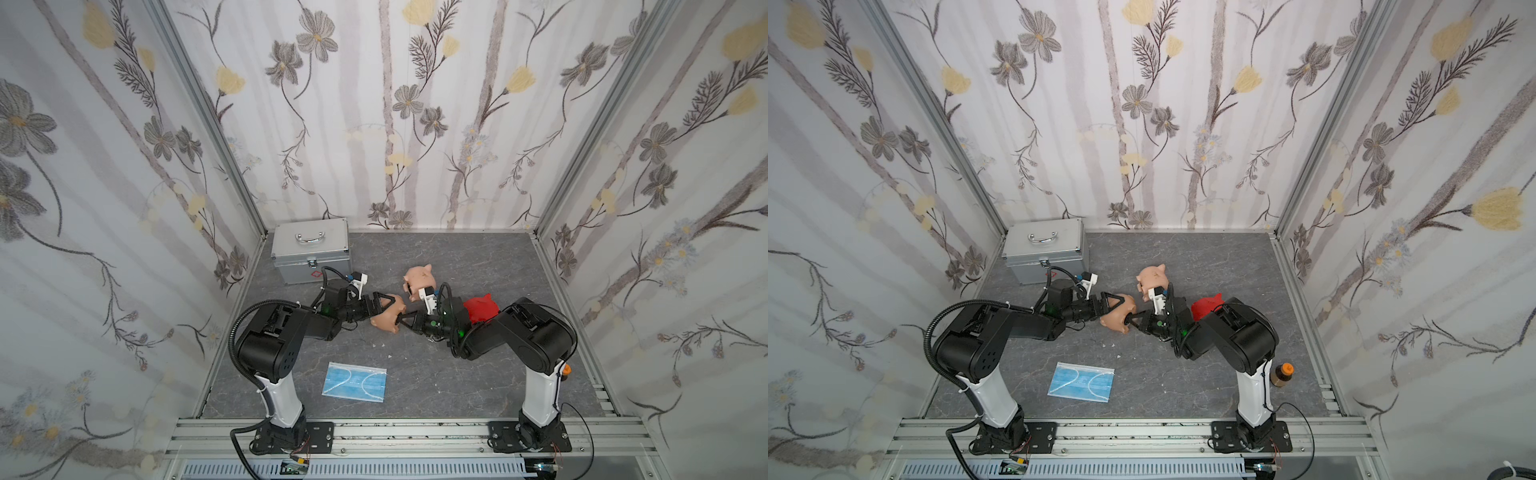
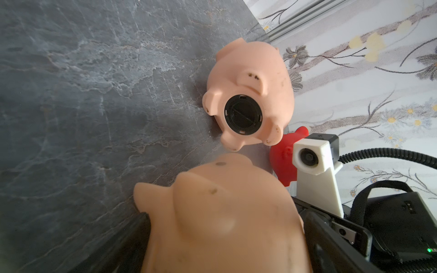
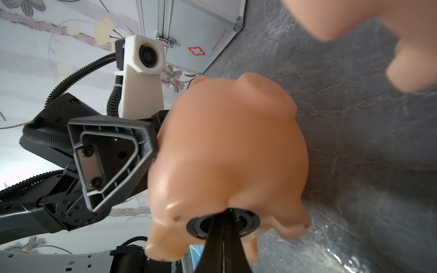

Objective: Open piggy banks
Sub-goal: Open the lid on the piggy bank.

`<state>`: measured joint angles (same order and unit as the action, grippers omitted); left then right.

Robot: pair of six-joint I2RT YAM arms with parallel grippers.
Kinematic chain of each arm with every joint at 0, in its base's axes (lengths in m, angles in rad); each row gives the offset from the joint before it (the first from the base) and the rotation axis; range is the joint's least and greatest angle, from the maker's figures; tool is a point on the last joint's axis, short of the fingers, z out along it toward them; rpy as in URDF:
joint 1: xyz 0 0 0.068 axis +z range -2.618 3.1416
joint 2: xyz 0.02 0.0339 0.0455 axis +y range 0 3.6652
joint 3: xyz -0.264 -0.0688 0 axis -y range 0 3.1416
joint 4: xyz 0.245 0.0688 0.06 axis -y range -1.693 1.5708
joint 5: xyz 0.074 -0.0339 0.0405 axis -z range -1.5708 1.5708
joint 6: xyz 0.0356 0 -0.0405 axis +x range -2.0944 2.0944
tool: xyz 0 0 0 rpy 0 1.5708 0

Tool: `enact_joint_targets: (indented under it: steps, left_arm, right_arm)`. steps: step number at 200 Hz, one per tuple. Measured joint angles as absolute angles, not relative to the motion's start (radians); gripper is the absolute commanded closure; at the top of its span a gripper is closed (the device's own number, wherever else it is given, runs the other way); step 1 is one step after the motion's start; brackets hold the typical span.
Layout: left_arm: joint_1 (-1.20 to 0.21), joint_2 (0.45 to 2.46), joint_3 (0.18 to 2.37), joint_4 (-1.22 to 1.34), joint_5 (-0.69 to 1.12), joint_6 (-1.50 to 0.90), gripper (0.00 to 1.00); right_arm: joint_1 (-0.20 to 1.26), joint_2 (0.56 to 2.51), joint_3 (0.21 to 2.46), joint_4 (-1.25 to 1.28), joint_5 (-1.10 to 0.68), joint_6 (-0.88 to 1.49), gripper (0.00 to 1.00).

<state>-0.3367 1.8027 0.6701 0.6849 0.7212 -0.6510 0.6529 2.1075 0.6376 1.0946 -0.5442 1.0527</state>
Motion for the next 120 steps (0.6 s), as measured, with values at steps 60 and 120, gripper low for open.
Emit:
enact_joint_targets:
  steps: [60,120]
  left_arm:
    - [-0.337,1.803,0.672,0.685,0.714,-0.654,0.0]
    - [-0.339,1.803,0.675,0.68,0.714,-0.658,0.0]
  right_arm:
    - [0.659,2.109,0.628,1.119,-0.502,0.972,1.0]
    - [0.669,2.094,0.617,1.119,-0.455,0.857,1.0]
